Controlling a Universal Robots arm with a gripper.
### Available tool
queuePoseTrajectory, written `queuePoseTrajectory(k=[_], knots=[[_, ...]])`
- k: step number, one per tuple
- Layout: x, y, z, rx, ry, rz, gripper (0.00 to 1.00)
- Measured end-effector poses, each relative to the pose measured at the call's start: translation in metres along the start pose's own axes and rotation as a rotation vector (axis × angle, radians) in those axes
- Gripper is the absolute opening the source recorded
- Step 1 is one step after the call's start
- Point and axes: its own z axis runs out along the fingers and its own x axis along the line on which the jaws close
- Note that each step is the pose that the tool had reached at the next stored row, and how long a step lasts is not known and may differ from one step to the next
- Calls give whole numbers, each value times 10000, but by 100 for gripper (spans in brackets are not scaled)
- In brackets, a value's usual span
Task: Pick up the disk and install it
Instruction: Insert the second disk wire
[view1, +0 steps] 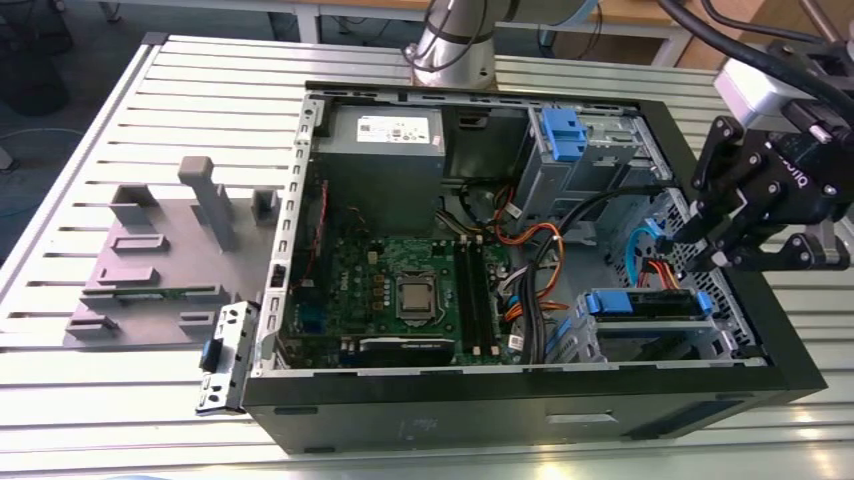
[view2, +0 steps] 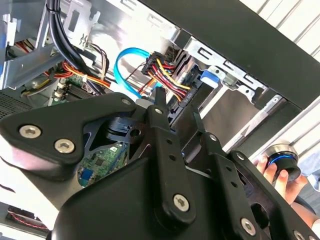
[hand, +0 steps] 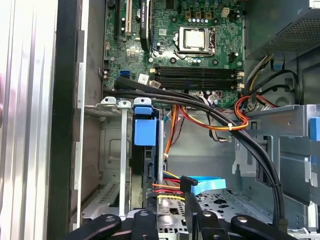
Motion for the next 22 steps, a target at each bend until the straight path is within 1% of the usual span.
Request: queuePoseTrajectory(k=[3,5,8,10,12,14,15,17,22], knots=[[-21,-10,0,-1,1,-2,36],[-35,-31,0,-1,1,-2,36],[-37,-34,-1,-1,-1,-1,36],[-38,-14,-1,3,1,-2,36],[-38,34,2,21,1,-4,36],[-38,102,6,48,1,-4,36],[-38,122,7,54,0,-3,36],[-32,124,15,54,-1,-4,36],[-26,119,100,49,1,-4,36]])
